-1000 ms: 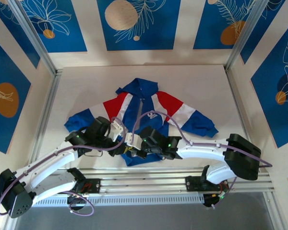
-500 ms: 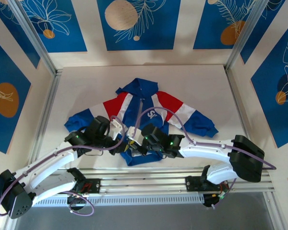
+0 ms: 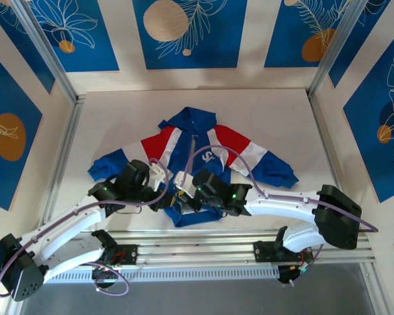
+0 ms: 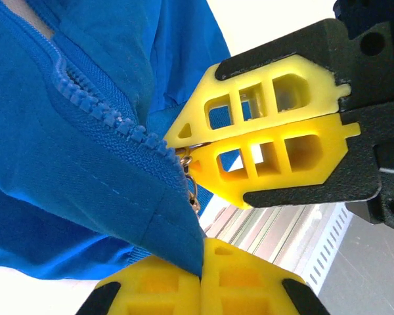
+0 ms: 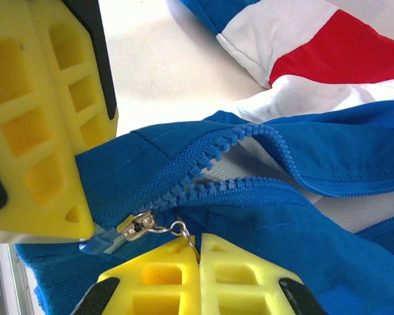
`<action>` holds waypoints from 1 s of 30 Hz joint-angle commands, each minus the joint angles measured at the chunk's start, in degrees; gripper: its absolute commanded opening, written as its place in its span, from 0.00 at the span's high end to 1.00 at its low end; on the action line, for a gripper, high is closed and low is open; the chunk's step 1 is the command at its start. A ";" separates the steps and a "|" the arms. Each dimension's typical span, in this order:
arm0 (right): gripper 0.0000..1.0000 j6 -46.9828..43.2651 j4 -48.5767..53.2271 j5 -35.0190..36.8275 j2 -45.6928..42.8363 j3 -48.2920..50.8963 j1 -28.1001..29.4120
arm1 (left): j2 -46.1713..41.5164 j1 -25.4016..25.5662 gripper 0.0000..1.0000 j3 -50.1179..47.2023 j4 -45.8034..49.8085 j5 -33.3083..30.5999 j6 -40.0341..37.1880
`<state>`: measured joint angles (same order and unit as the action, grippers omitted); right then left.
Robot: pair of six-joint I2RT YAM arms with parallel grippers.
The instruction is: Zip up the jacket
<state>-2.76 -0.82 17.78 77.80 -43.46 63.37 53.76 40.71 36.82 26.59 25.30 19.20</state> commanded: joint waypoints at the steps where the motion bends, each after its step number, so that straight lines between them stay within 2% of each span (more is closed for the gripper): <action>1: 1.00 1.04 -0.82 2.44 0.07 -1.53 -1.25 | -1.04 -0.16 1.00 -1.45 4.67 3.25 0.88; 4: 1.00 0.13 -1.33 -4.83 0.35 -1.30 -1.53 | -1.58 -0.19 1.00 -1.73 4.35 1.37 1.89; 5: 1.00 0.19 -0.80 -6.27 0.89 -1.63 -1.56 | -1.92 -0.19 0.96 -1.75 4.27 0.25 2.59; 7: 1.00 0.51 -0.02 -8.06 1.82 -2.06 -1.45 | -2.68 -0.21 0.76 -1.97 4.24 -1.06 3.85; 9: 1.00 1.11 0.15 -9.58 2.56 -2.22 -1.35 | -4.04 -0.20 0.62 -2.34 4.71 -3.64 6.19; 13: 1.00 2.10 1.20 -12.40 4.19 -3.08 -1.36 | -9.24 -0.28 0.48 -4.22 5.48 -10.06 13.40; 17: 1.00 2.75 1.96 -16.20 6.60 -4.12 -1.36 | -16.61 -0.28 0.46 -8.45 4.77 -15.43 24.27; 21: 1.00 3.33 2.15 -18.90 9.47 -5.68 -1.21 | -21.37 0.05 0.46 -13.99 0.00 -14.12 34.16; 26: 1.00 3.38 2.08 -19.28 11.49 -7.31 -0.87 | -22.03 1.08 0.46 -16.02 -3.06 -14.49 35.15; 30: 1.00 3.04 2.67 -18.51 11.76 -8.04 -0.87 | -22.03 1.13 0.51 -17.29 -7.69 -14.83 34.15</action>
<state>-0.23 1.08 0.80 89.43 -49.60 62.24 32.32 41.39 20.62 24.34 11.60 52.29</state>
